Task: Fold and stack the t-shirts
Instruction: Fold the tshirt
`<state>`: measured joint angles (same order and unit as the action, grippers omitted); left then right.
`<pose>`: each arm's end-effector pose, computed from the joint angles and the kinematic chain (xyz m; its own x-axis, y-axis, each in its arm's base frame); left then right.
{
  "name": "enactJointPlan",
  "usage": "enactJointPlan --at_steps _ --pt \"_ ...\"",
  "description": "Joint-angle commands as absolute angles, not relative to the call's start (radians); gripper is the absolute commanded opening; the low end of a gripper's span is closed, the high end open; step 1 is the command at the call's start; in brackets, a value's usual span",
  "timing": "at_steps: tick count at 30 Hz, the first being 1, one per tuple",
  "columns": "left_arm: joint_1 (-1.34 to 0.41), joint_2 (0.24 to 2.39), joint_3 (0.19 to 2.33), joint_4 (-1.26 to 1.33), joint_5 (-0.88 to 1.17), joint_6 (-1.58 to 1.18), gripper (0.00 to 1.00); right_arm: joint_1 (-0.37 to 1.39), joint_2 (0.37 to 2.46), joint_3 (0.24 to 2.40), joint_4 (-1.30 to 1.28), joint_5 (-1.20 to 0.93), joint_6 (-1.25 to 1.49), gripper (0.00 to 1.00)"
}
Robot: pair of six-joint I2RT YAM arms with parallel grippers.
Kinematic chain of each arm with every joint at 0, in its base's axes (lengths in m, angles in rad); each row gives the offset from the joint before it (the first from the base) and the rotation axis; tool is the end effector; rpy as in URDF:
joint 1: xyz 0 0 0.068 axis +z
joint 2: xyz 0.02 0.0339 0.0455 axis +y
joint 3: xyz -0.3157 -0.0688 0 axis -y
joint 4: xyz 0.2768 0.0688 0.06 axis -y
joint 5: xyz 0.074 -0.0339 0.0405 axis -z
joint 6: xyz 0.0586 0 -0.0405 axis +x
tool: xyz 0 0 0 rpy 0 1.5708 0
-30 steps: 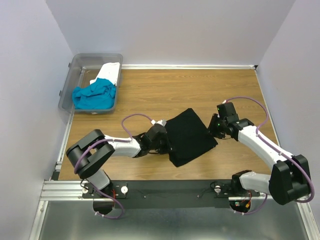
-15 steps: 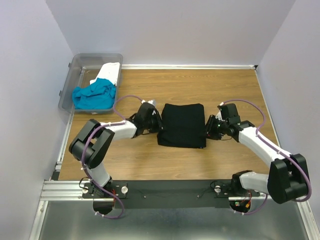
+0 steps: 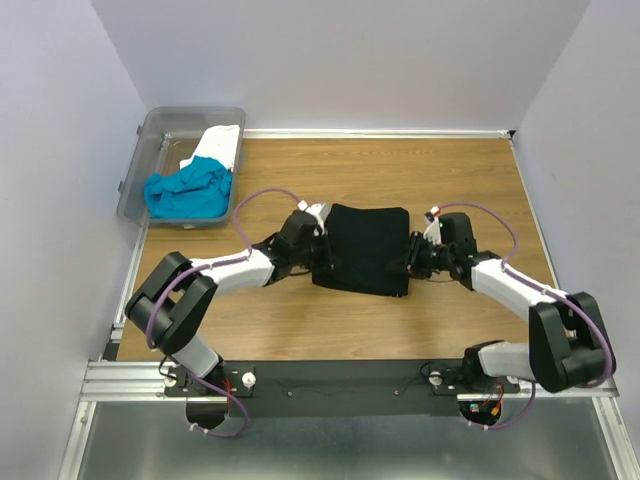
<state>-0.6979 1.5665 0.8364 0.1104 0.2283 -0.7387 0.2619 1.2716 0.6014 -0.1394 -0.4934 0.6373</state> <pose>0.2762 -0.2490 0.2132 -0.8455 -0.1469 -0.5134 0.2675 0.7155 -0.6453 0.2515 0.0961 0.1993 -0.8855 0.3052 -0.3503 -0.0208 0.7273 0.6860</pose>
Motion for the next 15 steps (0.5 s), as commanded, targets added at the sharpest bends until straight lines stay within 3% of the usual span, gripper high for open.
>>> enactJointPlan --at_steps 1,6,11,15 --pt "-0.66 1.641 0.698 0.181 0.23 -0.802 0.2 0.229 1.351 0.503 0.035 -0.586 0.652 0.33" --pt "-0.611 1.689 0.563 0.334 0.29 -0.877 0.11 0.138 1.404 0.403 0.144 -0.609 0.664 0.32" --pt "-0.611 1.583 0.506 0.316 0.305 -0.893 0.12 0.124 1.332 0.406 0.137 -0.655 0.675 0.32" --pt "-0.611 1.445 0.557 0.23 0.275 -0.871 0.2 0.123 1.252 0.491 0.123 -0.669 0.712 0.33"
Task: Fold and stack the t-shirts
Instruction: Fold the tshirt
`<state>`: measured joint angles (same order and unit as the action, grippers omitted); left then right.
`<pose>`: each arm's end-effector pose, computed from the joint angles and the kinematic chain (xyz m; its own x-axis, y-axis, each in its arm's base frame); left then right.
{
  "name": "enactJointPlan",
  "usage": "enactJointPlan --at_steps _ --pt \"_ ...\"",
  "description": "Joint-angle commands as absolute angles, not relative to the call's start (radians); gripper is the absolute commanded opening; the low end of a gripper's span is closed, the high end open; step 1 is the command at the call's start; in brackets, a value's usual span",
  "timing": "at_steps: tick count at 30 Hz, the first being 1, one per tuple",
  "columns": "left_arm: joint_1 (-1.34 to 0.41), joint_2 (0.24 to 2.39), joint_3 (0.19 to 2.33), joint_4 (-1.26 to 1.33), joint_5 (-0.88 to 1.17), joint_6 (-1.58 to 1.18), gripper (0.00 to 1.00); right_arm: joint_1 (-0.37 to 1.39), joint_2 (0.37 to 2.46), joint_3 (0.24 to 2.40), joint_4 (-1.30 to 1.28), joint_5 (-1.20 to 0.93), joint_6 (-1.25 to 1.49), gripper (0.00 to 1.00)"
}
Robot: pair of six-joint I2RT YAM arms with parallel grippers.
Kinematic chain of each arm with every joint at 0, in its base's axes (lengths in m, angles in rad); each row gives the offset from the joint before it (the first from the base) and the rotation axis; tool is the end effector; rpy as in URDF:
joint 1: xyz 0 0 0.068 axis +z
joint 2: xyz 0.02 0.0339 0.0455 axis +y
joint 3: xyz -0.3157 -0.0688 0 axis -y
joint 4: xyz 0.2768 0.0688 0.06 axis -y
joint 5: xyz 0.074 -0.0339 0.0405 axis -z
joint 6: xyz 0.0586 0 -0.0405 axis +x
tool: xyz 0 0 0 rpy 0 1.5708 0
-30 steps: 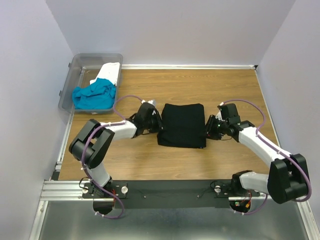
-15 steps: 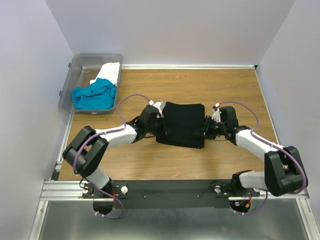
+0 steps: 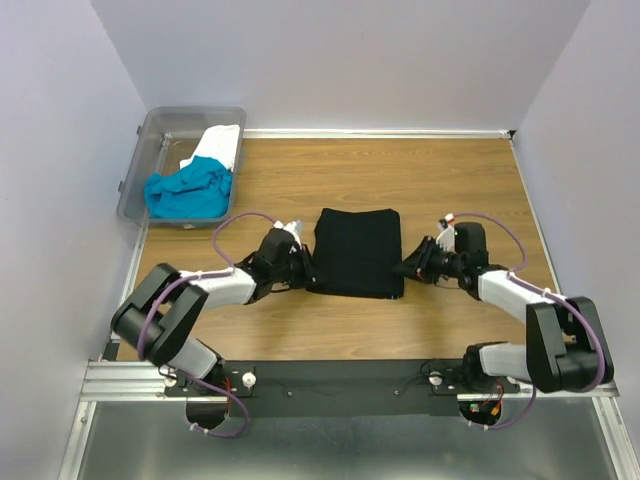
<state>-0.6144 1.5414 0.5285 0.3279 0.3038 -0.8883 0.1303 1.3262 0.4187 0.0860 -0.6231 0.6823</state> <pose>0.2422 -0.1923 0.1438 -0.8998 -0.2714 -0.3416 0.0652 0.6906 -0.7203 0.2376 0.0656 0.1496 -0.8785 0.4013 -0.2592 0.0700 0.6448 0.7611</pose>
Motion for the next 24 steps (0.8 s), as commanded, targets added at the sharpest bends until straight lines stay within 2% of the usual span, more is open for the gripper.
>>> enactJointPlan --at_steps 1,7,13,18,24 --pt "-0.6 1.418 0.615 0.212 0.255 -0.852 0.21 0.124 1.255 0.524 0.123 -0.673 0.732 0.33" --pt "-0.535 1.531 0.877 0.16 0.287 -0.75 0.24 0.124 1.446 0.786 0.139 -0.698 0.739 0.34" --pt "-0.48 1.842 1.145 0.164 0.379 -0.687 0.24 0.124 1.672 0.981 0.225 -0.738 0.764 0.34" --pt "-0.442 2.011 1.235 0.169 0.42 -0.684 0.23 0.112 1.914 1.023 0.311 -0.772 0.779 0.34" --pt "-0.376 2.135 1.233 0.195 0.465 -0.703 0.21 0.023 2.146 0.986 0.471 -0.818 0.799 0.33"
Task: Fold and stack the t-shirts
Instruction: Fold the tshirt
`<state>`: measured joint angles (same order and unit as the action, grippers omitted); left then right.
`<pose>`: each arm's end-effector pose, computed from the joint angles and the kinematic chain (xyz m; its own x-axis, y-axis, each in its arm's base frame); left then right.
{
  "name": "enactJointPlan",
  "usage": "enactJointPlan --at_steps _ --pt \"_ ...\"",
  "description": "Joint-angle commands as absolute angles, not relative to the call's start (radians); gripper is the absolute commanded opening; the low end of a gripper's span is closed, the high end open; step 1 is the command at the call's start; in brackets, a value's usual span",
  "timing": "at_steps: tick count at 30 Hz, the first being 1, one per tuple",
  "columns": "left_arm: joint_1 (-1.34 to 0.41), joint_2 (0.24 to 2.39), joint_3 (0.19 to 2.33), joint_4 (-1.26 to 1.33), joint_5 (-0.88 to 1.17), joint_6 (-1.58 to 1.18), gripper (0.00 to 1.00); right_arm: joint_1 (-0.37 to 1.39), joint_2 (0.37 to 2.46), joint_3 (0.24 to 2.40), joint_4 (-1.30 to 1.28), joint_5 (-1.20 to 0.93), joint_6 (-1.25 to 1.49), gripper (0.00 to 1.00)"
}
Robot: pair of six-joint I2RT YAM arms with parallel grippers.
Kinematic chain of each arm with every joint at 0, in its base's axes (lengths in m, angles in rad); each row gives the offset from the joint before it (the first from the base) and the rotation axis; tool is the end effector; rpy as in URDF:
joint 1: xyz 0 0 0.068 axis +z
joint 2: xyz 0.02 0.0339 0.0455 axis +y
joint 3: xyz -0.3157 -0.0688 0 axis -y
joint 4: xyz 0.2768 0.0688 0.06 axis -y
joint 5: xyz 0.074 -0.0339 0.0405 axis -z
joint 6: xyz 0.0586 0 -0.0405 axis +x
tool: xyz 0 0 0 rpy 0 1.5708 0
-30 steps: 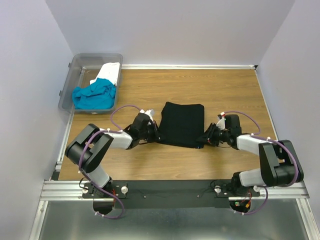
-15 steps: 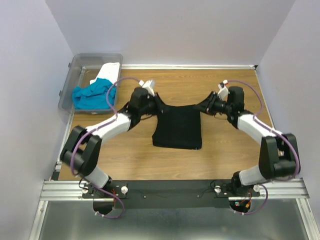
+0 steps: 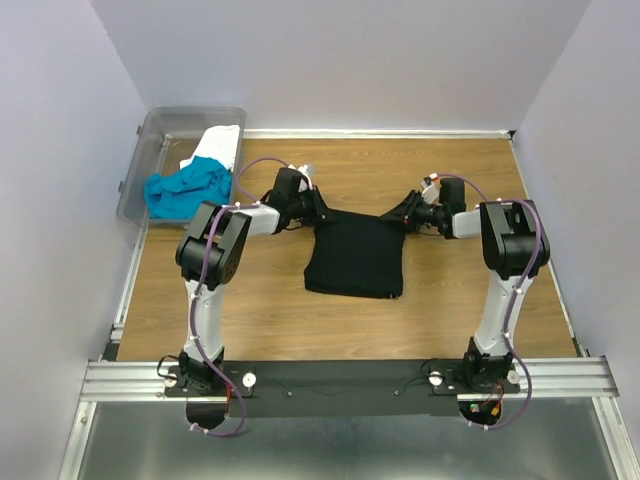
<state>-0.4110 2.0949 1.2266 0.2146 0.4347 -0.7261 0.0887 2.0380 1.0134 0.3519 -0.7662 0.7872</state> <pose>0.4518 -0.2238 0.1370 -0.8610 -0.2817 -0.4236 0.1300 0.6832 -0.7186 0.4428 0.0802 0.1176 -0.8660 0.4354 -0.2460 0.0133 0.5118 0.8590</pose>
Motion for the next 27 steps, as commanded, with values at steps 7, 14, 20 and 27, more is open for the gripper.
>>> enactJointPlan --at_steps 7,14,20,27 --pt "-0.333 2.082 1.203 0.21 0.505 -0.7 0.2 -0.021 2.056 0.988 0.453 -0.851 0.768 0.33" --pt "-0.362 1.881 1.16 0.21 0.517 -0.687 0.32 0.041 1.842 0.948 0.431 -0.876 0.798 0.36" --pt "-0.451 1.821 1.063 0.241 0.522 -0.698 0.33 0.13 1.779 0.841 0.468 -0.87 0.81 0.36" --pt "-0.462 1.94 0.899 0.387 0.56 -0.773 0.3 0.121 1.966 0.746 0.518 -0.871 0.735 0.35"
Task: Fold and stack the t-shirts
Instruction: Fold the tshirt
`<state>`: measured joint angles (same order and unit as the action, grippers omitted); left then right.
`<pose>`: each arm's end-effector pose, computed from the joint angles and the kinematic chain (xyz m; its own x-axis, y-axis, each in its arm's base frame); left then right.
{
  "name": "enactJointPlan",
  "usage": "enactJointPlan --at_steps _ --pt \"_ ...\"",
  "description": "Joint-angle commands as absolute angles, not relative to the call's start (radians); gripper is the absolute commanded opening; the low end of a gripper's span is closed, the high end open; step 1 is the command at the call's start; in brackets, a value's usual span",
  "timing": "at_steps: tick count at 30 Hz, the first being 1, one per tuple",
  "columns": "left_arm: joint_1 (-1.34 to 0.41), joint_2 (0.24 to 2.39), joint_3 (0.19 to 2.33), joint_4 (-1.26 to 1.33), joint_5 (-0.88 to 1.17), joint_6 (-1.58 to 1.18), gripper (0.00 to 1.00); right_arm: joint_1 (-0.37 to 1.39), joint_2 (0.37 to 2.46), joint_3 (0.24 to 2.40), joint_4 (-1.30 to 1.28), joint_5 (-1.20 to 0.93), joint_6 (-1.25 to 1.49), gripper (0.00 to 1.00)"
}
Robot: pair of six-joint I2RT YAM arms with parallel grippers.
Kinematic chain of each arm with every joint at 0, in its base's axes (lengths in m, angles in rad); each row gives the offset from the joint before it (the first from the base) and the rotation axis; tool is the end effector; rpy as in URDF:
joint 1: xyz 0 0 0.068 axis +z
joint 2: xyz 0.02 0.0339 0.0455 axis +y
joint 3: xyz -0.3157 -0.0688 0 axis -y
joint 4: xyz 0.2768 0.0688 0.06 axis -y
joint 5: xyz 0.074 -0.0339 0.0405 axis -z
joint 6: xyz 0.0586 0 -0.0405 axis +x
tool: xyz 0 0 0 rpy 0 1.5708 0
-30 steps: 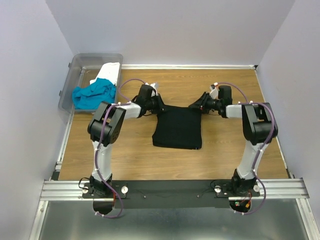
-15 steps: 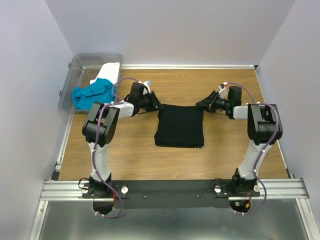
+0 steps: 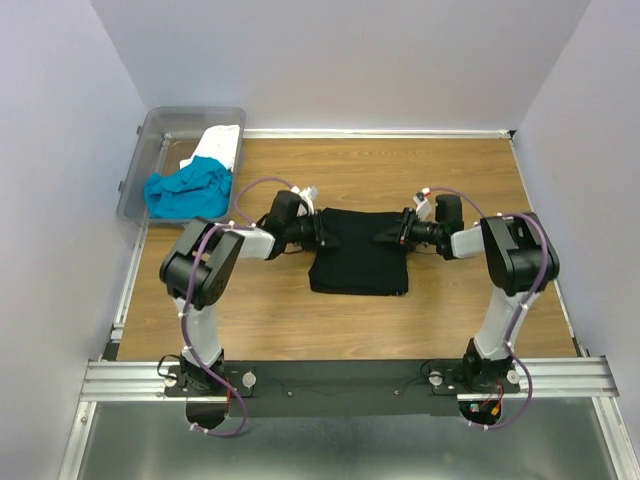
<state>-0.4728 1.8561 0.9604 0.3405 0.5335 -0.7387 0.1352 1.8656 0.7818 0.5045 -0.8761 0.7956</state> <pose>0.3732 -0.2244 0.1723 -0.8700 -0.2062 -0.4478 0.2584 0.5829 -0.7704 0.3780 0.0969 0.1380 -0.8963 0.3395 -0.2853 -0.1188 0.4360 0.8921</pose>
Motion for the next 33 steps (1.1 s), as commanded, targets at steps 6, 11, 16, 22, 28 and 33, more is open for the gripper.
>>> enactJointPlan --at_steps 6,11,16,22,28,33 --pt "-0.442 1.983 0.856 0.411 0.552 -0.77 0.28 0.054 2.063 0.7 0.552 -0.913 0.684 0.34" --pt "-0.439 1.873 0.873 0.348 0.537 -0.738 0.31 0.058 1.899 0.692 0.493 -0.928 0.695 0.34" --pt "-0.472 1.747 0.828 0.307 0.532 -0.738 0.34 0.1 1.683 0.652 0.41 -0.925 0.707 0.36" --pt "-0.575 1.666 0.726 0.313 0.485 -0.778 0.31 0.124 1.574 0.539 0.367 -0.928 0.707 0.36" --pt "-0.578 1.712 0.597 0.39 0.428 -0.834 0.25 0.124 1.58 0.391 0.368 -0.879 0.687 0.36" --pt "-0.577 1.723 0.563 0.391 0.407 -0.853 0.22 0.123 1.522 0.368 0.265 -0.83 0.678 0.36"
